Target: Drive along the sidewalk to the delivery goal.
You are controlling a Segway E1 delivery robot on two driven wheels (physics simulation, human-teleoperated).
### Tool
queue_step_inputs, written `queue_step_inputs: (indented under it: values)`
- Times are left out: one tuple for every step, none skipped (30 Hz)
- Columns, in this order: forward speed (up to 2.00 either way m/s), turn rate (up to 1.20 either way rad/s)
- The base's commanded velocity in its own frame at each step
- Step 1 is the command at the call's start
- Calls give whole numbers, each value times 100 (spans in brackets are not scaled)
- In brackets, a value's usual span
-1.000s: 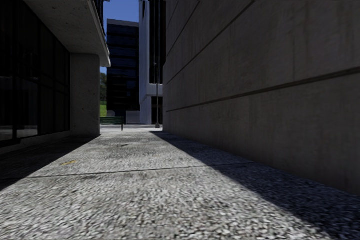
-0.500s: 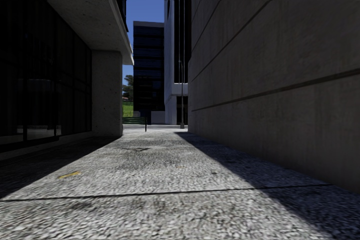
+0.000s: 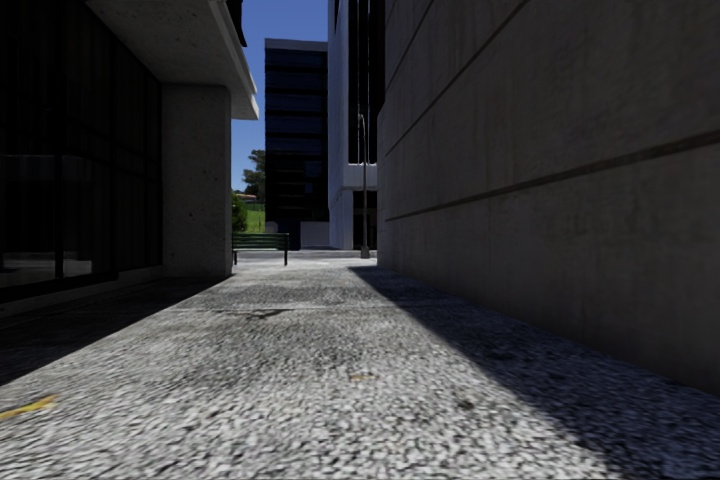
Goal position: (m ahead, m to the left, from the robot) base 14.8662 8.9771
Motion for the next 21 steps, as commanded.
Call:
queue_step_inputs:
  values:
    - [200, 0]
    - [200, 0]
    - [200, 0]
    - [200, 0]
    - [200, 0]
    - [200, 0]
    - [200, 0]
    - [200, 0]
    - [200, 0]
    - [200, 0]
    - [200, 0]
    - [200, 0]
    - [200, 0]
    - [200, 0]
    - [200, 0]
    - [200, 0]
    - [200, 0]
    - [200, 0]
    - [200, 0]
    - [200, 0]
    - [200, 0]
